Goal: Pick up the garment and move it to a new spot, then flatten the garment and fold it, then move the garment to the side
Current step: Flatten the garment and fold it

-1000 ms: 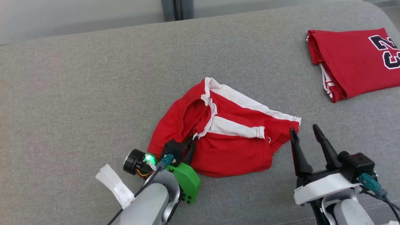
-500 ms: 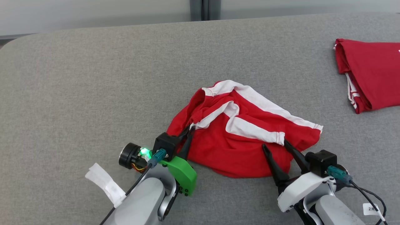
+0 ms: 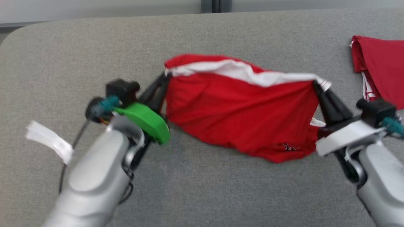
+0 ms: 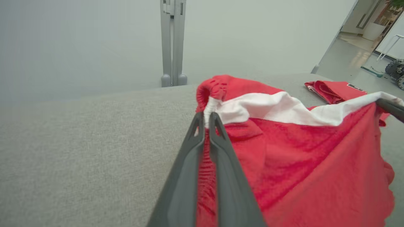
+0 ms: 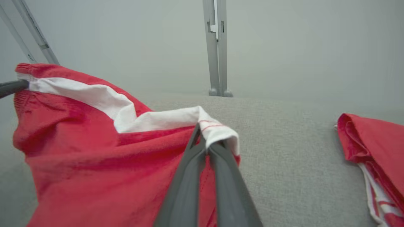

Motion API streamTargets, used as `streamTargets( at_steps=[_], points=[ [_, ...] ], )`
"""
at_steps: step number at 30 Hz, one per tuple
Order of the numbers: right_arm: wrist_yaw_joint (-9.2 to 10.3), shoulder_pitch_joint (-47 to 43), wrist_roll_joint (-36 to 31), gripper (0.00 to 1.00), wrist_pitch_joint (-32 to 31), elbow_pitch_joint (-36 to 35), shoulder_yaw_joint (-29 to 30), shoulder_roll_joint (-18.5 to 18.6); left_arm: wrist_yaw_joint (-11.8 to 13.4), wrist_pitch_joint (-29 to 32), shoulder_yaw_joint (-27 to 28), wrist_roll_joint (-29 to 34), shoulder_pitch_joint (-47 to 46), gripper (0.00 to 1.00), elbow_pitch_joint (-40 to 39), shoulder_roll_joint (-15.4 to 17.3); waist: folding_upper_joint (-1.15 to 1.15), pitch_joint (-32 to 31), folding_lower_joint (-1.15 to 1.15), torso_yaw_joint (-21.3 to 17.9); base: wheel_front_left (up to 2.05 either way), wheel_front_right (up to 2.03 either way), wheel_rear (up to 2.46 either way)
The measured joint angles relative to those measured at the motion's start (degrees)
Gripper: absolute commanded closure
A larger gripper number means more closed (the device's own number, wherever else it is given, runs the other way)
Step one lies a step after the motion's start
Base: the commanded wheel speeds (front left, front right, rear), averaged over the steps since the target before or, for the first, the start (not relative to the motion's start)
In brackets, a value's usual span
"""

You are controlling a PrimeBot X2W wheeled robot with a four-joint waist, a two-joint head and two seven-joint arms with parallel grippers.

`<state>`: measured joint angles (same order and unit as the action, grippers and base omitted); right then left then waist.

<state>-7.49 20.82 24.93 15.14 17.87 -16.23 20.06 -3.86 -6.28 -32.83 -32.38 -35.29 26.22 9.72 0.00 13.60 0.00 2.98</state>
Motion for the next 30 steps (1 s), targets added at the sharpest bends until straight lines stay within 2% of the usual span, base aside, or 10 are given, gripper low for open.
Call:
streamTargets(
  at_steps=[4,7,10,13,18,21,24,30],
  points=[
    [0.0,9.2,2.26,1.0,0.0,-2.6,1.42,4.55,-2.05,6.6,4.39,-4.98,-10.26,1.0,-3.08,3.81,0.0,2.35,0.0,-0.22,0.0,0.0,0.0],
    [-0.01,18.96,4.25,1.0,-0.01,-3.1,0.68,7.84,-2.89,10.96,6.38,-8.46,-20.25,1.0,-4.26,4.7,0.0,4.86,0.0,-0.43,0.0,0.0,0.0],
    [-0.02,30.43,5.84,1.0,-0.59,-2.13,-0.83,10.54,-3.24,12.44,7.83,-9.99,-31.33,1.0,-3.94,5.39,0.0,7.93,0.0,-0.65,0.0,0.0,0.0],
    [-0.04,42.14,6.03,1.0,-0.85,0.52,-1.99,11.77,-3.43,10.54,8.87,-9.7,-41.88,1.0,-1.56,5.47,0.0,11.34,0.0,-0.9,0.0,0.0,0.0],
    [-0.07,56.25,3.07,1.0,-0.38,6.03,-3.24,11.61,-3.53,0.86,10.36,-8.65,-53.48,1.0,4.37,3.88,0.0,16.83,0.0,-1.33,0.0,0.0,0.0],
    [-0.05,59.48,2.02,1.0,-0.15,7.03,-3.81,11.88,-3.53,-3.02,9.26,-11.83,-54.2,1.0,6.19,2.36,0.0,19.53,0.01,-1.3,0.0,0.0,0.0],
    [-0.04,58.66,1.71,1.0,-0.15,5.25,-3.39,11.74,-3.53,-4.48,6.11,-16.14,-49.69,1.0,6.72,2.02,0.0,21.52,0.01,-0.89,0.0,0.0,0.0],
    [-0.05,44.63,1.75,1.0,-0.14,-0.68,-1.22,12.05,-3.53,-7.6,-3.25,-22.46,-32.63,1.0,3.88,3.72,0.0,21.77,0.01,0.68,0.0,0.0,0.0]
  ],
)
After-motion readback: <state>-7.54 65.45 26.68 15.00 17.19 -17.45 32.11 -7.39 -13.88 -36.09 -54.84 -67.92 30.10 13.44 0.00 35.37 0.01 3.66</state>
